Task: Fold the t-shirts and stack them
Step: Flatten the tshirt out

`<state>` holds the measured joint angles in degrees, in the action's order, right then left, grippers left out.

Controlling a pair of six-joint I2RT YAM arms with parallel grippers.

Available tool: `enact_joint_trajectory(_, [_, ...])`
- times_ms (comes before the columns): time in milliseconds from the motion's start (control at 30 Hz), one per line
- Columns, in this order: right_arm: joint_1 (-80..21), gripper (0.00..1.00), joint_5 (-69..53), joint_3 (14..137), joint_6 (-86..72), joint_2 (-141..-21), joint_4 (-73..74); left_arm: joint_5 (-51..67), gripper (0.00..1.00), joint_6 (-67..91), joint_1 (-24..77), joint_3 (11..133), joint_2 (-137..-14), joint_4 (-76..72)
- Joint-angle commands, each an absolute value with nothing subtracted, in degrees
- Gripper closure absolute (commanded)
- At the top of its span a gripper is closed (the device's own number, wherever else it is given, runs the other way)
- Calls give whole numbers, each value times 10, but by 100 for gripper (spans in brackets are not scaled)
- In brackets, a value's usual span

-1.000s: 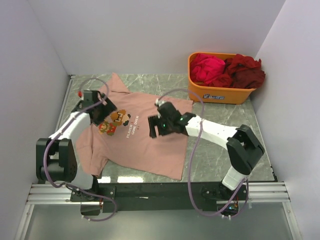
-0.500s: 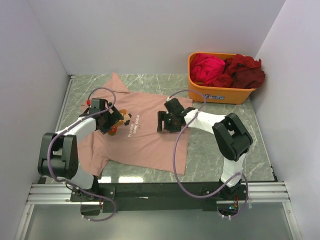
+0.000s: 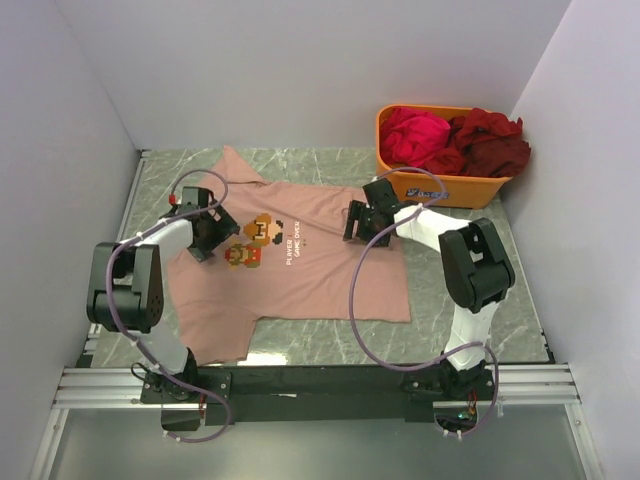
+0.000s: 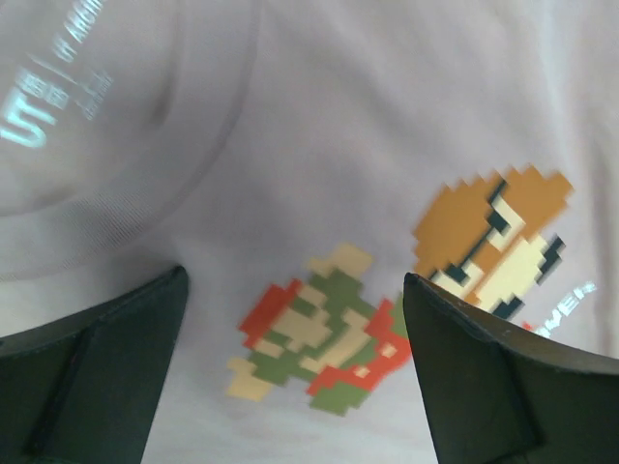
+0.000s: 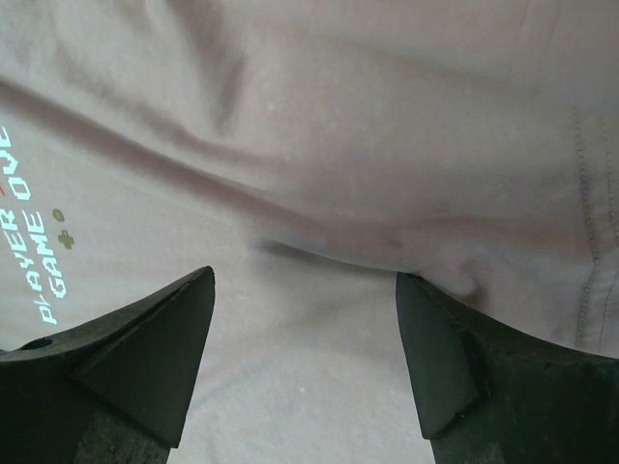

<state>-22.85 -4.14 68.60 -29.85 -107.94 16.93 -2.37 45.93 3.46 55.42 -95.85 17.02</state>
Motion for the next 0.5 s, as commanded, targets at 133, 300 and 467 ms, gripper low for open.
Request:
enact_joint_trajectory(133, [-209, 18, -1, 724, -263, -1121, 196, -25, 1, 427, 18, 630, -1050, 176])
enact_joint_trajectory(300, [-197, 18, 32, 765, -262, -1153, 191, -5, 1, 418, 15, 696, -1106, 173])
enact_joint_trajectory(467, [-192, 18, 55, 813, -256, -1186, 212, 11, 0, 408, 15, 764, -1164, 190])
